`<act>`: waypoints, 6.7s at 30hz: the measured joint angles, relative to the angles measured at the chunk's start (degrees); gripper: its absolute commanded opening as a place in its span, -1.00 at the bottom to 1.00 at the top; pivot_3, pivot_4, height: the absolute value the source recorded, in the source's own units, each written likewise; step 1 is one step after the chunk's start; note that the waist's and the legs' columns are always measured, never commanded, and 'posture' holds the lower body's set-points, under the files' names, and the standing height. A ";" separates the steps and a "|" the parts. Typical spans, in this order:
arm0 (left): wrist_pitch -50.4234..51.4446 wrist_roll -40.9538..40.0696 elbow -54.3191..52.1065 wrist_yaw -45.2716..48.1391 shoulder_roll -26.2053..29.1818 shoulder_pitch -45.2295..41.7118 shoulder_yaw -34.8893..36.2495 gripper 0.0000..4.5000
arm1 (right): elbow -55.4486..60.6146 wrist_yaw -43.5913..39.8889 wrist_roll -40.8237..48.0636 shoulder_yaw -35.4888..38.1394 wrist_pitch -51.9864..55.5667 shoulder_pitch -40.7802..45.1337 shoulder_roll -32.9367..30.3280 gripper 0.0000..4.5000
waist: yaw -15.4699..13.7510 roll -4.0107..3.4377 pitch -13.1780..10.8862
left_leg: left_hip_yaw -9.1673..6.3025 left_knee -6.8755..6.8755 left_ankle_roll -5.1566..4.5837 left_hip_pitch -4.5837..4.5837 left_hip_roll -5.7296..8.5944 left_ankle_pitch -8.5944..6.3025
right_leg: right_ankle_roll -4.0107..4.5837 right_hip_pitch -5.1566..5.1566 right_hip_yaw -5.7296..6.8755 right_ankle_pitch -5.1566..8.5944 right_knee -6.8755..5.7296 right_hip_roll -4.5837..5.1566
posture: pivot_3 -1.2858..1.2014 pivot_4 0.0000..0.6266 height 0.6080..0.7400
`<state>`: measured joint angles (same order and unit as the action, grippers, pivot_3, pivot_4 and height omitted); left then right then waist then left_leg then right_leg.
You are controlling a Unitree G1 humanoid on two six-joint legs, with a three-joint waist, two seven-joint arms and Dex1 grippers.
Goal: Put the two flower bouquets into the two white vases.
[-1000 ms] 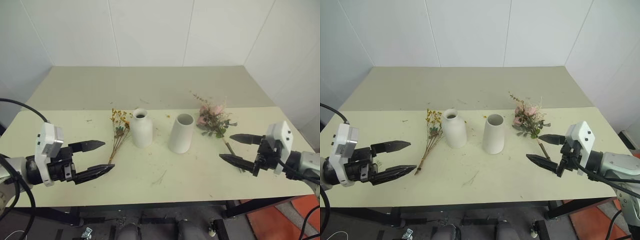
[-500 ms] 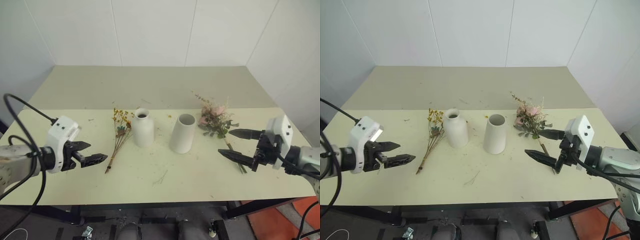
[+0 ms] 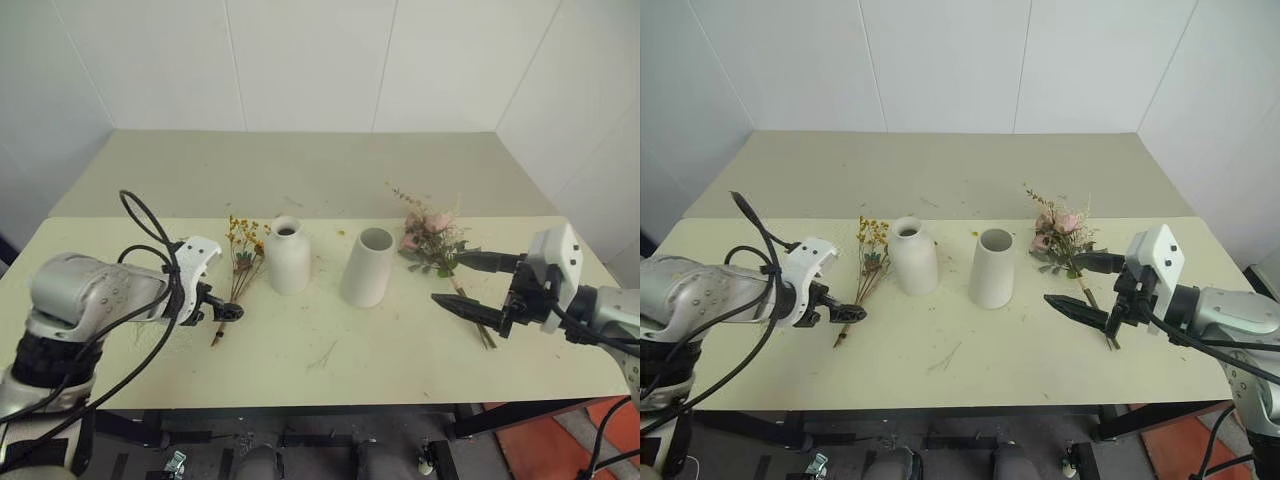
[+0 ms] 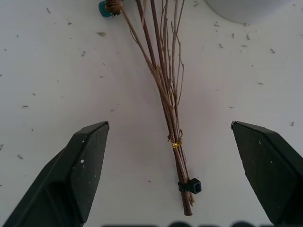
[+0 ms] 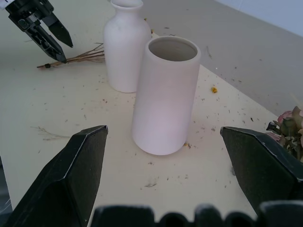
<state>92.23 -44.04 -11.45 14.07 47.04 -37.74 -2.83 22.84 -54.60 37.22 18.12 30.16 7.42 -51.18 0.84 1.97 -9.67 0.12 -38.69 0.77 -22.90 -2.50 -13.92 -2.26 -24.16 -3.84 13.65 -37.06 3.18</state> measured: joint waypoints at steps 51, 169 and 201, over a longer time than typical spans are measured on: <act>-36.58 4.83 7.75 25.38 -10.01 -8.88 23.86 -0.97 | 1.90 0.98 0.09 0.64 0.01 0.55 1.30 1.00 | -0.14 -0.21 0.12 | -0.03 -0.07 0.00 -0.02 0.07 0.01 | -0.05 0.07 0.04 -0.03 -0.01 0.07 | 0.03 -0.52 1.00; -43.60 -8.07 -14.87 45.52 7.32 20.11 23.04 1.00 | -45.06 10.57 -25.20 -37.54 36.39 43.36 5.02 -0.65 | 0.53 -0.22 0.10 | 0.06 -0.03 -0.02 -0.14 -0.01 0.00 | -0.03 -0.12 0.02 -0.03 0.08 0.04 | 0.03 -0.52 1.00; -43.19 -9.05 -10.89 44.50 7.98 16.34 22.46 1.00 | -2.16 28.41 1.15 1.87 13.60 34.46 32.44 -0.90 | 1.69 -0.27 0.08 | 0.01 0.03 -0.01 -0.21 -0.06 0.00 | -0.05 -0.19 0.06 -0.04 0.03 0.03 | 0.03 -0.52 1.00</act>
<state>49.04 -53.10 -22.34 58.56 55.02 -21.40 19.63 20.68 -26.19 38.37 19.99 43.76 41.88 -18.74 2.54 1.71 -9.60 0.13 -38.67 0.76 -23.10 -2.56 -13.92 -2.31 -24.34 -3.78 13.61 -37.03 3.21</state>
